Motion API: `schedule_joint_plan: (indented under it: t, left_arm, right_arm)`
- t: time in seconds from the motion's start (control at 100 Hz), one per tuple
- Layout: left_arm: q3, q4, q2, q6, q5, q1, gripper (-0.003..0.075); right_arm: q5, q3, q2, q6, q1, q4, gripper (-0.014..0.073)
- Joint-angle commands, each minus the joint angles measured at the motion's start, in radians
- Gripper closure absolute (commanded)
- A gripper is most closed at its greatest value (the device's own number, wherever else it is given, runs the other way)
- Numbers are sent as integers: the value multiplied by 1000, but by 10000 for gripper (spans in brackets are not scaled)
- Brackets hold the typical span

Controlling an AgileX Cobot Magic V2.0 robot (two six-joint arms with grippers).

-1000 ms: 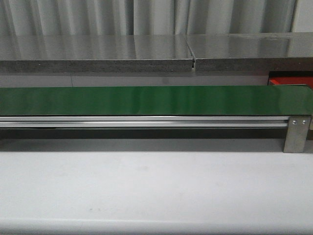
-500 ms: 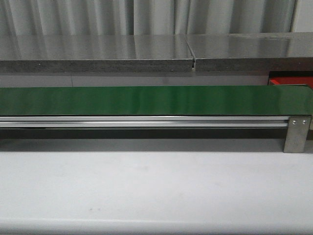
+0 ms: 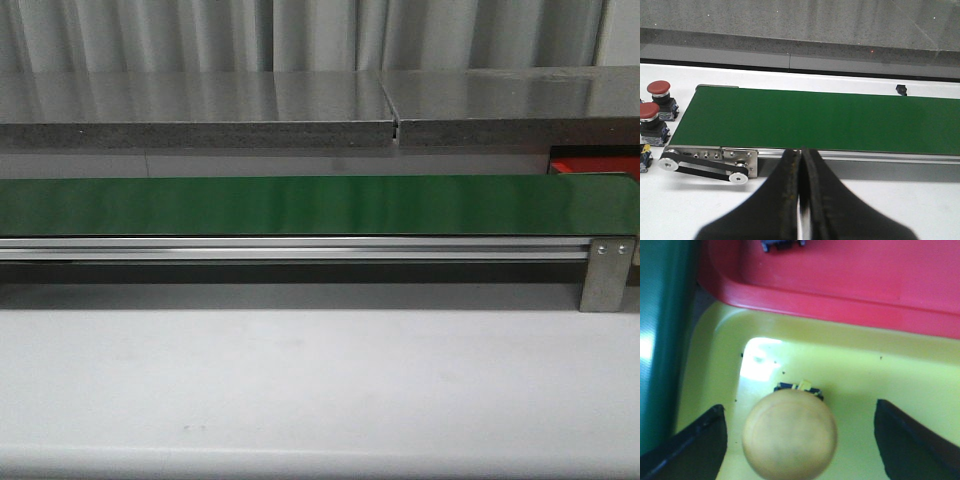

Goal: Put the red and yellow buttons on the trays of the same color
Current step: 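Carry the yellow button to the yellow tray and lower it, then open the right gripper and lift it above the trays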

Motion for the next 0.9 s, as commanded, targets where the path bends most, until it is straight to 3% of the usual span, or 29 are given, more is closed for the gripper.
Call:
schedule_joint_plan:
  t: [0.0,0.26,0.52,0.89]
  left_arm:
    - [-25,-23,6,0,-72,-10,741]
    - [-25,-23,6,0,-72,-10,741]
    - [-25,-23,6,0,-72,-10,741]
    - [-25,-23,6,0,-72,-10,741]
  right_arm:
    - [-28,-25,-93,-2,-5,37,-11]
    - [-76,-25,-278,-31,92,82,-11]
    - [-16,19,-493,-31,204,82,-11]
    - [4,213,-795,-32,214,99,2]
